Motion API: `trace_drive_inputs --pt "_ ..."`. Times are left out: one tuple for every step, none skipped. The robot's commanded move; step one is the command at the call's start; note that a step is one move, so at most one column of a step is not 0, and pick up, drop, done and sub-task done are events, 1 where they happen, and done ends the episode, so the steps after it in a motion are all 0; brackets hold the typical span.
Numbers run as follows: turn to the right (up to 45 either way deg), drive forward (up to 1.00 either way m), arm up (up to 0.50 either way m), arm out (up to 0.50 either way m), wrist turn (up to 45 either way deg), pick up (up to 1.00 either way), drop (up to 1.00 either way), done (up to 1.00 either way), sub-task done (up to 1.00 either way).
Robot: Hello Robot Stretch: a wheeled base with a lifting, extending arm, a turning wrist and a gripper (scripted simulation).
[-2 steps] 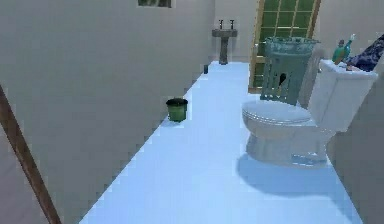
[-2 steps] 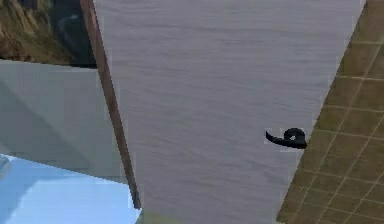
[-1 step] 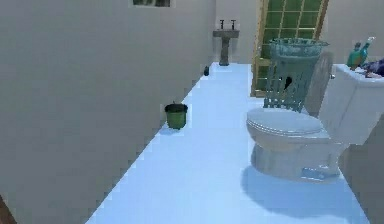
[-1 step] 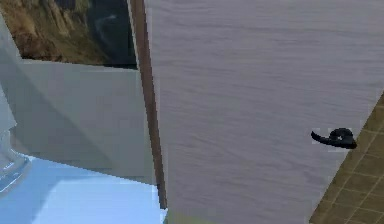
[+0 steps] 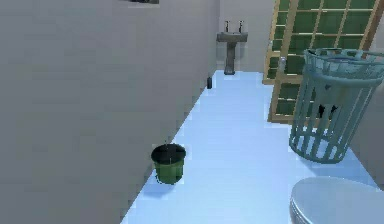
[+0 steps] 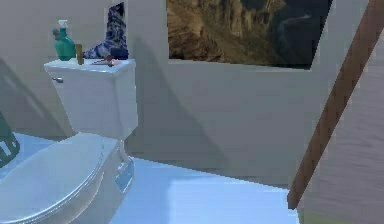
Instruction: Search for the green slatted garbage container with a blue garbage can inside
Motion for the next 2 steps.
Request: trace_drive_inputs --pt "-3.0 0.0 0.0 0.0 0.0 0.0 0.0 0.0 0.0" --pt "0.0 0.55 0.0 0.0 0.0 0.0 0.0 0.0 0.0"
